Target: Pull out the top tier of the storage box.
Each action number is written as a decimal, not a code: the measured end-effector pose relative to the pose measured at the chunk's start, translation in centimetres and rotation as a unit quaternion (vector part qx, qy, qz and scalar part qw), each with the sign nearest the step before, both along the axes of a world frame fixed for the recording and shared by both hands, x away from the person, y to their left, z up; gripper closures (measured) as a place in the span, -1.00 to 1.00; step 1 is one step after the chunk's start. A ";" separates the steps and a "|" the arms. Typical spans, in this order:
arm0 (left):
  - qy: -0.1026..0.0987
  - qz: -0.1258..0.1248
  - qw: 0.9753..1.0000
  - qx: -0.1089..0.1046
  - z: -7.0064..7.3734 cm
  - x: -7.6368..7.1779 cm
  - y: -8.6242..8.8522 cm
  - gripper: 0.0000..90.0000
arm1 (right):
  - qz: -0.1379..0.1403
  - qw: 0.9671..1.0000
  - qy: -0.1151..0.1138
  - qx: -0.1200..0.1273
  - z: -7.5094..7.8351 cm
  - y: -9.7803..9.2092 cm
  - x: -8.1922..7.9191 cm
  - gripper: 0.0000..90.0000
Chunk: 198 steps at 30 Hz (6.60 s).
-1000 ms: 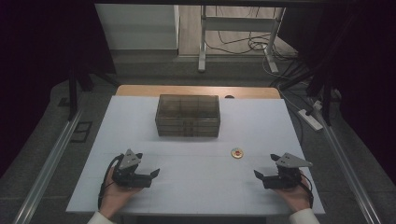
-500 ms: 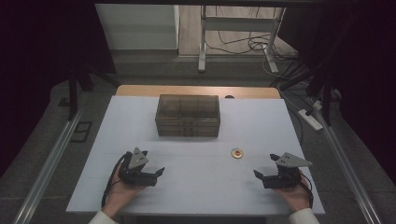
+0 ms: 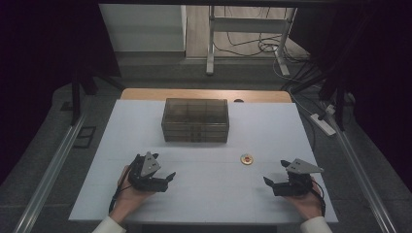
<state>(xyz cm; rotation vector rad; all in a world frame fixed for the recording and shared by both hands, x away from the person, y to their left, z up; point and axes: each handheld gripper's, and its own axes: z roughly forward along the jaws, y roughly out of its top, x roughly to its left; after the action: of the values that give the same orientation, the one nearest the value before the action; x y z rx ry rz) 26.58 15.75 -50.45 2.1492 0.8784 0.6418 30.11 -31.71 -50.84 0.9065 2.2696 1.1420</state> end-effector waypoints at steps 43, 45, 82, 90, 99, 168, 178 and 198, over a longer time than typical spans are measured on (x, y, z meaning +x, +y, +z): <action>-0.094 -0.020 0.987 0.128 1.3 0.6 -3.5 -0.67 | -0.009 1.000 -0.003 -0.005 0.0 -0.1 0.1 -0.82; -0.097 -0.019 0.986 0.133 1.4 0.8 -3.6 -0.67 | -0.011 1.000 -0.003 -0.006 0.0 -0.1 0.1 -0.82; -0.148 -0.018 0.966 0.211 1.5 2.6 -6.4 -0.60 | -0.016 1.000 -0.001 -0.008 -0.1 0.0 0.2 -0.82; -0.152 -0.019 0.963 0.223 1.2 3.1 -7.0 -0.58 | -0.015 1.000 0.001 -0.009 -0.2 0.0 0.2 -0.82; -0.154 -0.016 0.961 0.231 1.0 3.6 -7.2 -0.55 | -0.015 1.000 0.001 -0.010 -0.2 0.0 0.2 -0.82; -0.228 0.006 0.938 0.262 0.3 6.3 -9.3 -0.30 | -0.016 1.000 0.005 -0.013 -0.3 0.0 0.3 -0.82; -0.234 0.005 0.933 0.272 -0.1 6.7 -9.7 -0.22 | -0.013 1.000 0.005 -0.012 -0.3 0.0 0.3 -0.82; -0.244 0.000 0.928 0.281 -0.5 7.6 -10.2 -0.02 | -0.013 1.000 0.006 -0.015 -0.4 0.1 0.3 -0.82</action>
<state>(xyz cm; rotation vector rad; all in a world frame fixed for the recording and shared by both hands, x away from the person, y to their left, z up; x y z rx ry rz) 34.21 5.59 -50.97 2.2967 0.4483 1.4955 30.44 -31.64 -51.20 0.9310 2.2709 1.0904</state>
